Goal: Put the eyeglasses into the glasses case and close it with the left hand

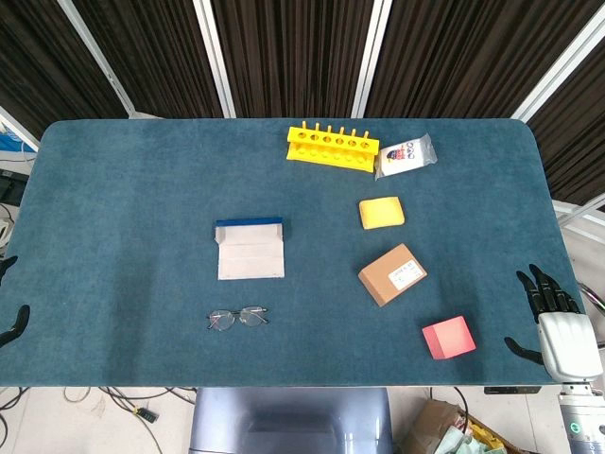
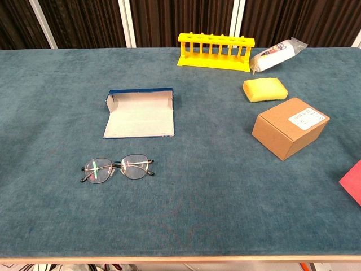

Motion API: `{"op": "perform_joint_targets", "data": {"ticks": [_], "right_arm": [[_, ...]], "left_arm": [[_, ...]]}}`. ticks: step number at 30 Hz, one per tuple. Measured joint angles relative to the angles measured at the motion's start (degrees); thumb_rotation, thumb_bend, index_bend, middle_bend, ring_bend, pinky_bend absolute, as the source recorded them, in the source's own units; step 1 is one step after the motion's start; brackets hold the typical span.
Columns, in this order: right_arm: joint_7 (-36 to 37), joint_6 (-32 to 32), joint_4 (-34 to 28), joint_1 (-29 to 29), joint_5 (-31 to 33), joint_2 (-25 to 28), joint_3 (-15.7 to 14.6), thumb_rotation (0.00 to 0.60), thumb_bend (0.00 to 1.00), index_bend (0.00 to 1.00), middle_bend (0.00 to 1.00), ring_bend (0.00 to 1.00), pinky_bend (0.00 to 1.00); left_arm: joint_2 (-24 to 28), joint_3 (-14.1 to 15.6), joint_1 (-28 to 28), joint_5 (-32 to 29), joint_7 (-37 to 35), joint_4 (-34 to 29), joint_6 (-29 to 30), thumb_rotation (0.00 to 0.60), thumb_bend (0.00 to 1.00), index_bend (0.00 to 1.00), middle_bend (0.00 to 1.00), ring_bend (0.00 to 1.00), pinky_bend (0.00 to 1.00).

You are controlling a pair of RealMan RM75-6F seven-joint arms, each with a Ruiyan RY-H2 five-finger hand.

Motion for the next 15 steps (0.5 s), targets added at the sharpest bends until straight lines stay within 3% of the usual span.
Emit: {"op": "perform_joint_targets", "data": {"ticks": [15], "right_arm": [[-0.1,-0.6,-0.4,0.2,0.2,0.2,-0.1,0.6,0.14,0.08,0.02,0.1,0.24]], "left_arm": [[-0.2,0.5,0.1,1.1,1.5,-0.4,0.2,0.6,0.38,0.11,0.01,0.0,0.01]]}}
